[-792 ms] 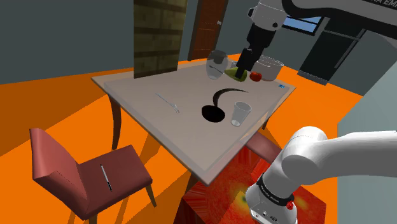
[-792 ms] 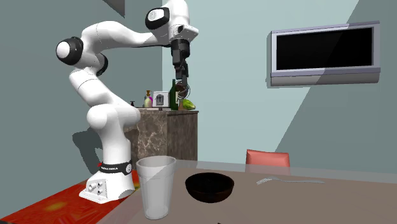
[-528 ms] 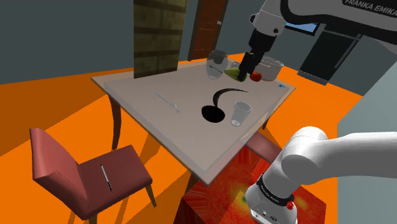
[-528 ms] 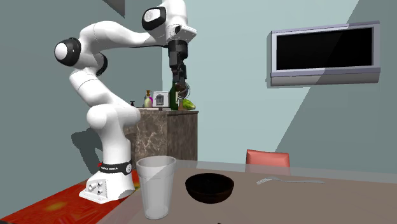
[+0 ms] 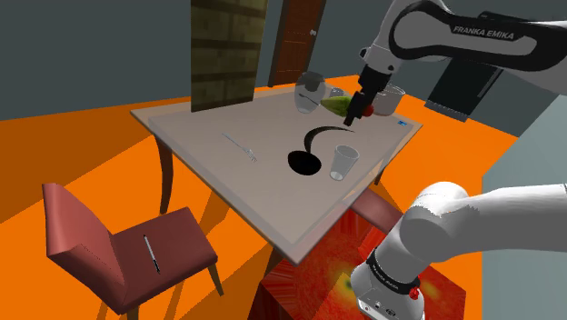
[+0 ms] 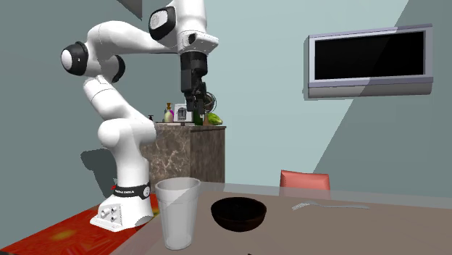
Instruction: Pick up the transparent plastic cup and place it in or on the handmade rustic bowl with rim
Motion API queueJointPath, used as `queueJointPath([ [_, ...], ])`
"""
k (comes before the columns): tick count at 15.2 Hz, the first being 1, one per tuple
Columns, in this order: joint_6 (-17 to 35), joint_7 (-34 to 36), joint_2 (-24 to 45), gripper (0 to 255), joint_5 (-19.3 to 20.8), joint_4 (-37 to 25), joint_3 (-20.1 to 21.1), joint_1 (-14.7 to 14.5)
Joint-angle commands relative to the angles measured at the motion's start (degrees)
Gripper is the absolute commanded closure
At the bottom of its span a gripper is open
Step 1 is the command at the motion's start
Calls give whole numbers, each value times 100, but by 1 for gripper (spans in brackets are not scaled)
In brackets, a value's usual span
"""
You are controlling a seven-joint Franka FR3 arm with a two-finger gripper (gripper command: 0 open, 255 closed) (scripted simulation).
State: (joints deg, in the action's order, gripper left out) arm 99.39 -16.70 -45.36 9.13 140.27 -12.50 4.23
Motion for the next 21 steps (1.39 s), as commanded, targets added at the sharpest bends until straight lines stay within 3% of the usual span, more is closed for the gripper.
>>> queueJointPath([
  [1, 275, -237, 176, 0, 74, 116, -307, 59],
  [10, 1309, -1419, 1348, 0, 157, 134, -1731, 156],
  [16, 1955, -2446, 2547, 0, -278, -172, -2764, -50],
  [21, 2321, -2566, 2767, 0, -386, 14, -2879, -106],
])
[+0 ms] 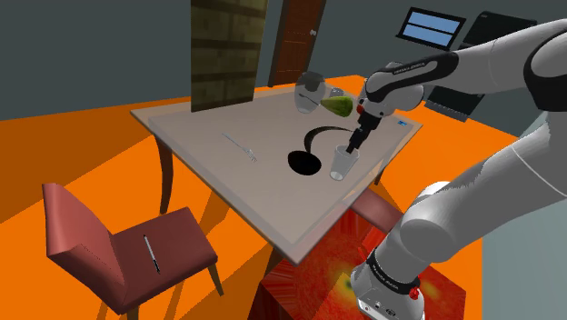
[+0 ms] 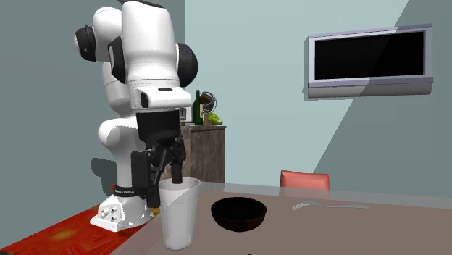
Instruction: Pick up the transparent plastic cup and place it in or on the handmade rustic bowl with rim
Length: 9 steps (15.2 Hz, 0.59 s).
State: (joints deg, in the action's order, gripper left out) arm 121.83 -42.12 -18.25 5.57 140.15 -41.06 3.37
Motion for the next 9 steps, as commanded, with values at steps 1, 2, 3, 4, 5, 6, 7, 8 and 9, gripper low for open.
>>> queueJointPath([
  [1, 163, -45, 101, 0, -53, 74, -43, -33],
  [2, 250, -66, 148, 0, -78, 120, -63, -48],
  [3, 387, -103, 225, 0, -122, 192, -96, -74],
  [4, 387, -103, 225, 0, -122, 192, -95, -74],
  [5, 387, -102, 225, 0, -121, 192, -95, -73],
  [6, 387, -103, 225, 0, -122, 192, -95, -73],
  [7, 387, -103, 225, 0, -122, 192, -95, -74],
  [8, 387, -103, 225, 0, -122, 192, -95, -74],
  [9, 387, -103, 225, 0, -122, 192, -95, -74],
])
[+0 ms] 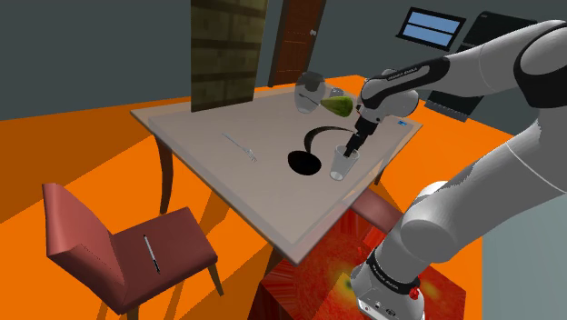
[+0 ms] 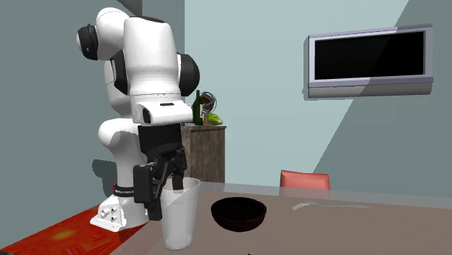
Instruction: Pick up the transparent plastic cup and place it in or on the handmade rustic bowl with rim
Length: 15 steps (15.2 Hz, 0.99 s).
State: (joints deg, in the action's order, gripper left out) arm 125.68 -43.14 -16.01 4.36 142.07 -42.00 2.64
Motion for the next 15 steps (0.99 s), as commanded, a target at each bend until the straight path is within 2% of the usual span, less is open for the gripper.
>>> queueJointPath([
  [1, 2, -1, 2, 0, -1, 0, -1, -1],
  [2, 1, 0, 1, 0, -1, 0, 0, 0],
  [3, 1, 0, 1, 255, -1, 0, 0, 0],
  [12, 2, -1, 2, 255, -1, 0, -1, -1],
  [15, -257, 100, -166, 255, 88, -117, 82, 43],
])
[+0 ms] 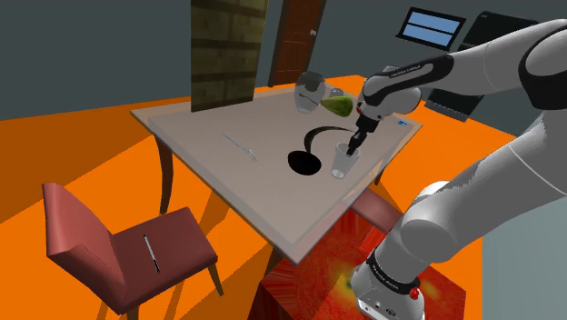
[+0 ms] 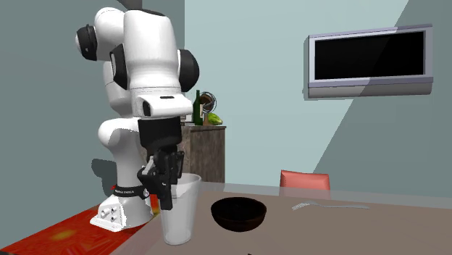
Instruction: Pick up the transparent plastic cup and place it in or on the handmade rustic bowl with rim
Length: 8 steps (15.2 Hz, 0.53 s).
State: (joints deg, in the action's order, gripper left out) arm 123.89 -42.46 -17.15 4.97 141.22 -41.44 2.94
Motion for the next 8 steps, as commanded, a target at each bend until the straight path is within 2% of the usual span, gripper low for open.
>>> queueJointPath([
  [1, -164, 62, -104, 255, 51, -74, 53, 27],
  [8, -756, 232, -409, 255, 167, -398, 230, 93],
])
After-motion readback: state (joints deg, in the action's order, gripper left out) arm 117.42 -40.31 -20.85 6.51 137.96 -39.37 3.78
